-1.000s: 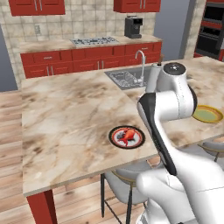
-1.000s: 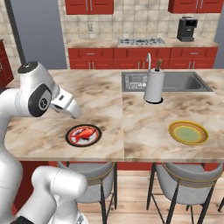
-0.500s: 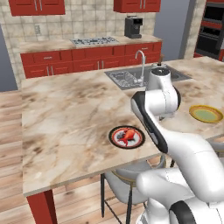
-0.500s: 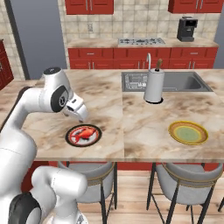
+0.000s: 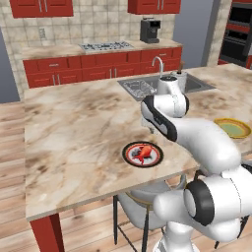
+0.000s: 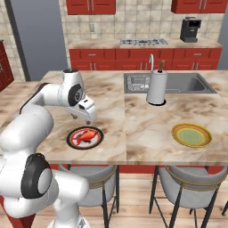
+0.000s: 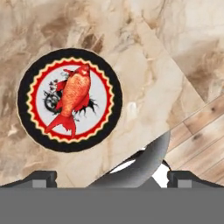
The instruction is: Transport the fish and garlic to the fridge. Place the fish on the rack containing meat and place the garlic on the rack containing the vegetable, ensuring meats and vegetables are on different racks.
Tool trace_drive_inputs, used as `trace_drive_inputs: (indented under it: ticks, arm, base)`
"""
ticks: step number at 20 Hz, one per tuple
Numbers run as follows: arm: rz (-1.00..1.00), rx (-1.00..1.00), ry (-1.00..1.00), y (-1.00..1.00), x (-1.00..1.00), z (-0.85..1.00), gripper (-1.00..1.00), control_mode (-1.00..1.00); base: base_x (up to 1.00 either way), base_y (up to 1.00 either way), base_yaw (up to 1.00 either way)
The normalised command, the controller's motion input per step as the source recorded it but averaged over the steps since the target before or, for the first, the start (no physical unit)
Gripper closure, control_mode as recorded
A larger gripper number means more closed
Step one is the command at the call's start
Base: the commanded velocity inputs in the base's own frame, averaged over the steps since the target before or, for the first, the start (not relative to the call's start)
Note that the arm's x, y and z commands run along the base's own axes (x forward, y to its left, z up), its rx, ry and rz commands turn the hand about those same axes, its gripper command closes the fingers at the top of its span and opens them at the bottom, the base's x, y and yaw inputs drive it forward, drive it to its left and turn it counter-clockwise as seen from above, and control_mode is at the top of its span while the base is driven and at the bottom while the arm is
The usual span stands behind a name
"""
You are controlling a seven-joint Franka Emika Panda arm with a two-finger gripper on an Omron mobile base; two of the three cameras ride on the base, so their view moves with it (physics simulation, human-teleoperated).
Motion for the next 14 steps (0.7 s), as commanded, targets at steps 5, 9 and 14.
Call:
trace_drive_inputs:
  ticks: [5,9,14]
  arm:
    - [0.00,0.07,0.16,0.02,0.48,-0.51,-1.00,-1.00]
    - [0.00,0.01,0.10,0.11,0.50,-0.44,-1.00,-1.00]
    - [0.00,0.00,0.09,0.18,0.49,-0.46,-1.00,-1.00]
  base:
    - [0.00,0.00,0.00]
    - [0.00,0.00,0.00]
    - [0.00,0.00,0.00]
